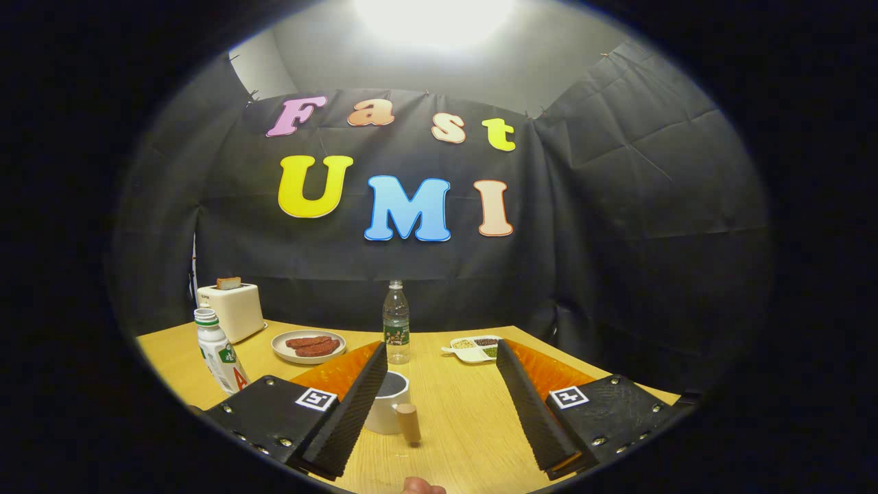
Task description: Take the bottle from table, then pour the juice into the cup, finally place the bottle on the coaster
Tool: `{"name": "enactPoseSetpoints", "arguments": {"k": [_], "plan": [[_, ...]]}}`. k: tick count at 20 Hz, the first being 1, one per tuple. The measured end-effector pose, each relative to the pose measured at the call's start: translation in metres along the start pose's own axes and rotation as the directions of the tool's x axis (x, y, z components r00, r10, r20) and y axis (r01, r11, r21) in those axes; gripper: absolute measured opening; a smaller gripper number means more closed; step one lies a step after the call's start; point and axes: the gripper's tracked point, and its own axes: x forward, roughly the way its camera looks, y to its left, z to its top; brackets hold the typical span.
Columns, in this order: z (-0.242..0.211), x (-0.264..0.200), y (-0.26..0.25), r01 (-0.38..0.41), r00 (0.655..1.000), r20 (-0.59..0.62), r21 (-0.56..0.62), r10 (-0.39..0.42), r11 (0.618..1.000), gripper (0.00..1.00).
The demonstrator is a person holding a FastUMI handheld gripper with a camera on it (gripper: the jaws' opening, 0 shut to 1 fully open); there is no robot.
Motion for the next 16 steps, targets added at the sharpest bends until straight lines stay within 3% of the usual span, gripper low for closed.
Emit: {"name": "enactPoseSetpoints", "arguments": {"k": [4,10,16], "plan": [[-0.005,-0.014,0.063,-0.080,0.997,0.015,-0.047,0.081,0.996,0.97],[-0.016,-0.032,0.150,-0.240,0.971,0.019,0.030,0.239,0.970,0.97],[-0.037,-0.033,0.214,-0.392,0.920,0.013,0.036,0.392,0.919,0.97]]}}
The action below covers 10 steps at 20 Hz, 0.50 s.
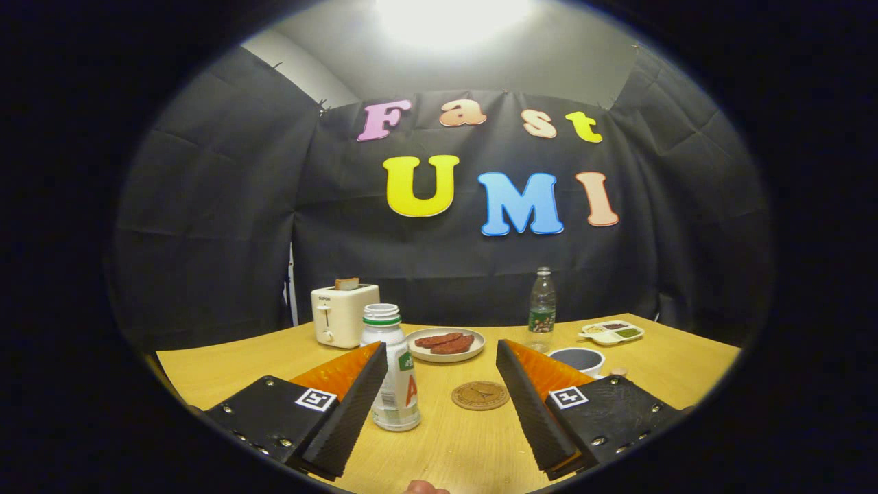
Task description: Take the bottle from table, then pour the juice into the cup, finally place the bottle on the coaster
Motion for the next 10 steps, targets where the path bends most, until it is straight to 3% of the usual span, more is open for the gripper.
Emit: {"name": "enactPoseSetpoints", "arguments": {"k": [10], "plan": [[-0.041,0.065,0.039,-0.093,0.994,-0.073,-0.107,0.085,0.990,0.97]]}}
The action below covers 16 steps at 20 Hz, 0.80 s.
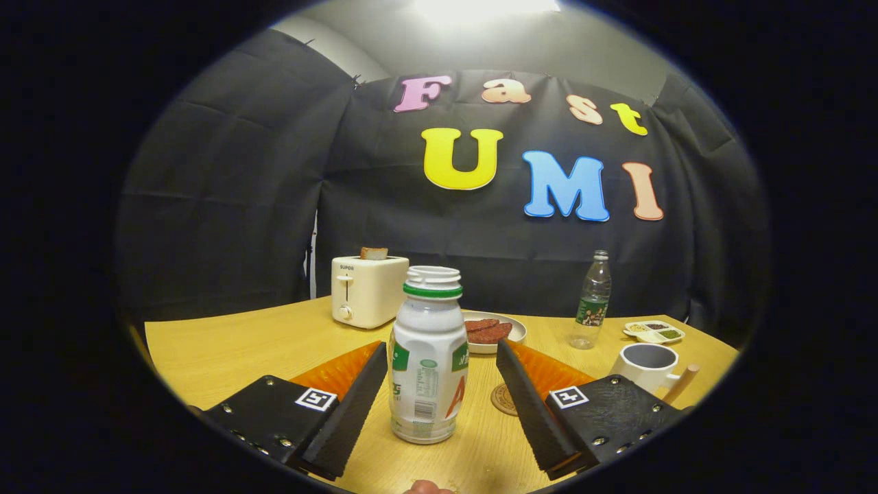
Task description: Take the bottle from table, then pour the juice into the cup, finally place the bottle on the coaster
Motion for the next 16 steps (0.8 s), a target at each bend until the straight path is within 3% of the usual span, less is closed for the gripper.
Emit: {"name": "enactPoseSetpoints", "arguments": {"k": [5,12,14,16], "plan": [[-0.013,0.027,0.007,0.029,0.998,-0.047,-0.070,-0.032,0.997,0.97],[-0.016,0.031,0.010,0.031,0.998,-0.051,-0.020,-0.032,0.999,0.92],[-0.014,0.035,0.015,-0.007,0.999,-0.042,0.028,0.008,1.000,0.76],[-0.013,0.033,0.016,-0.022,0.999,-0.047,0.075,0.026,0.997,0.74]]}}
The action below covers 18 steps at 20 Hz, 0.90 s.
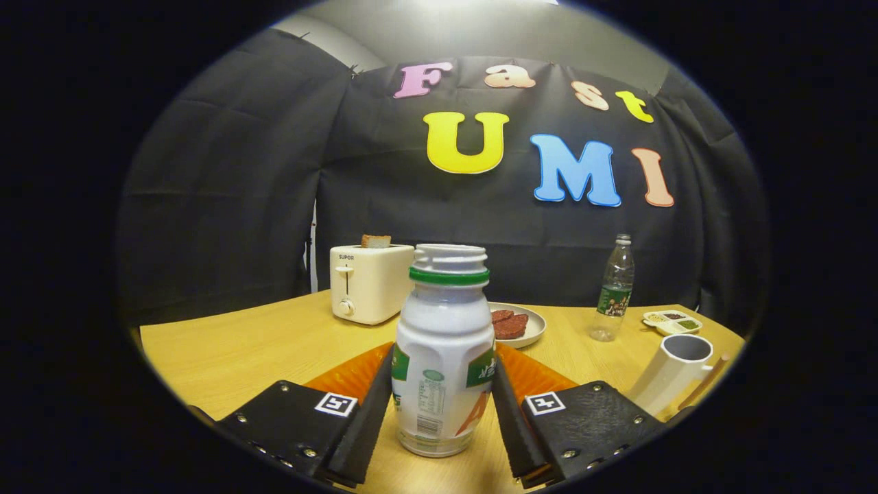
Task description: Take the bottle from table, then pour the juice into the cup, finally place the bottle on the coaster
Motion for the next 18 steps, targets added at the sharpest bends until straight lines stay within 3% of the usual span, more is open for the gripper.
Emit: {"name": "enactPoseSetpoints", "arguments": {"k": [4,10,18], "plan": [[0.001,-0.001,-0.003,0.043,0.999,-0.021,0.007,-0.043,0.999,0.69],[0.003,-0.013,-0.007,0.106,0.994,-0.038,0.049,-0.104,0.993,0.69],[0.057,-0.047,-0.014,0.147,0.989,0.012,0.087,-0.148,0.985,0.68]]}}
